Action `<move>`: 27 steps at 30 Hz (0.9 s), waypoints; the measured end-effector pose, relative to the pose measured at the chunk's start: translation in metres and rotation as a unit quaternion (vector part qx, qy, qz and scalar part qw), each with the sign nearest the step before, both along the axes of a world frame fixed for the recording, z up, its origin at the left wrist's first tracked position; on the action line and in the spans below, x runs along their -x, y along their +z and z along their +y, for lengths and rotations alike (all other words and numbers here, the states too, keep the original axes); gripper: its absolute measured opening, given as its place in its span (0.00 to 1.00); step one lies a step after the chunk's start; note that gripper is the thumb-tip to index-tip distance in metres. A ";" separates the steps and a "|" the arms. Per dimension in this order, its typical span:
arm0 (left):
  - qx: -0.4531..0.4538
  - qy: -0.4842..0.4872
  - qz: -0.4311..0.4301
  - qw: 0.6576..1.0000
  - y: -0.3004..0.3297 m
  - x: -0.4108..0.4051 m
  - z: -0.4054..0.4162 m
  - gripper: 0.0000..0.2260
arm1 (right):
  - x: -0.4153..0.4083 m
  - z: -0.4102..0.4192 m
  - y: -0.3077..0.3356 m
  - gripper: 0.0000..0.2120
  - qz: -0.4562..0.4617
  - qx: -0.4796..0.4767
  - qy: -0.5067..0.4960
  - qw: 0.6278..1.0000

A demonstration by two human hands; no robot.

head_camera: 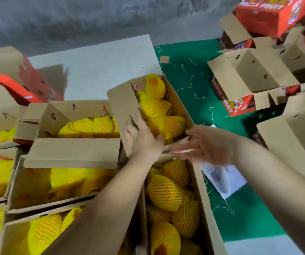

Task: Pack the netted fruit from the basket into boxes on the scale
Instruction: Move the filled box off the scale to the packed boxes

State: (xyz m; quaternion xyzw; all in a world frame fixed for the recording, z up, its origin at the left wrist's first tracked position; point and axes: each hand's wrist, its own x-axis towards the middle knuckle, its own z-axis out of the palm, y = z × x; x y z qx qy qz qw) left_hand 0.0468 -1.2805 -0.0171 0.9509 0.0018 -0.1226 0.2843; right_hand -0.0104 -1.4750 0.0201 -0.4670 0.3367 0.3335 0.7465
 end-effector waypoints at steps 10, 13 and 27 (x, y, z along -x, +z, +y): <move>0.001 -0.018 -0.079 0.997 -0.007 0.010 -0.009 0.42 | -0.036 0.010 -0.055 0.04 -0.128 0.528 0.112 0.832; 0.028 -0.047 -0.066 0.996 -0.007 0.008 -0.016 0.42 | -0.028 -0.002 -0.054 0.07 -0.144 0.506 0.060 0.848; 0.153 -0.060 0.008 0.986 -0.015 -0.024 0.013 0.28 | -0.022 0.041 -0.042 0.23 -0.142 0.516 0.158 0.830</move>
